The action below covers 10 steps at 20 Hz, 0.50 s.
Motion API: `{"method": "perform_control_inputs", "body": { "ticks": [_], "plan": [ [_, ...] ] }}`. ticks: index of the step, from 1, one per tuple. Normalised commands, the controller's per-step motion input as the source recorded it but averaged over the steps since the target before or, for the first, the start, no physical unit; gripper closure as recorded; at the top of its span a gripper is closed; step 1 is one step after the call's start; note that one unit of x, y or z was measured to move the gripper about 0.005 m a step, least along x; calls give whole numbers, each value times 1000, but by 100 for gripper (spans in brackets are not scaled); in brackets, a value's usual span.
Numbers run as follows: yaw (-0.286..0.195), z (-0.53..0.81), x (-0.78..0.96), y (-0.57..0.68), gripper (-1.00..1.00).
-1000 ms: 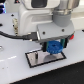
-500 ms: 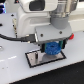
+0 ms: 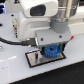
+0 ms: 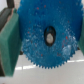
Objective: Insert the blue gear onto the right peg, followed by the red gear
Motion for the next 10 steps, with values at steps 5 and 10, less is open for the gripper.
{"method": "perform_control_inputs", "body": {
  "ticks": [5,10],
  "plan": [
    [0,-127,147,42,100],
    [0,167,10,103,-100]
  ]
}}
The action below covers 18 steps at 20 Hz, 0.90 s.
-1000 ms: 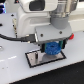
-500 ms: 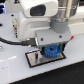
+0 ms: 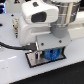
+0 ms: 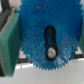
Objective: Insert the blue gear onto the right peg, followed by the red gear
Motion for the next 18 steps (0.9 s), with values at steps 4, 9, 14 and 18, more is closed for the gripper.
{"method": "perform_control_inputs", "body": {
  "ticks": [4,9,14,18],
  "plan": [
    [0,253,-24,118,-100],
    [0,420,-198,70,-100],
    [0,266,-465,197,-100],
    [0,125,-532,298,-100]
  ]
}}
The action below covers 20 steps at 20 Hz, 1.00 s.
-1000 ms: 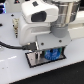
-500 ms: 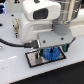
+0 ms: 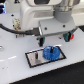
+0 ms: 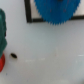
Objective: Insert the blue gear onto the right peg, followed by the red gear
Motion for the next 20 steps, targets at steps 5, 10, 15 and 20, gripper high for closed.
{"method": "perform_control_inputs", "body": {
  "ticks": [5,10,15,20],
  "plan": [
    [0,33,-638,324,-100],
    [0,0,-790,147,-100],
    [0,3,-444,394,-100],
    [0,17,46,103,-100]
  ]
}}
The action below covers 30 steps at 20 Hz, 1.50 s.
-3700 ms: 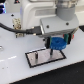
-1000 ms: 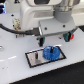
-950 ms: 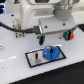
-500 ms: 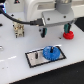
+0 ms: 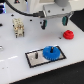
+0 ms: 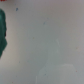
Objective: Insert the blue gear onto the right peg, followed by the red gear
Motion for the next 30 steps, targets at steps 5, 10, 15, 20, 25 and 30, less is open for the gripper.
{"method": "perform_control_inputs", "body": {
  "ticks": [5,10,15,20,25,30],
  "plan": [
    [0,17,46,43,-100],
    [0,33,143,120,-100],
    [0,166,463,210,-100],
    [0,213,669,302,-100],
    [0,35,231,176,-100],
    [0,-19,-99,327,-100]
  ]
}}
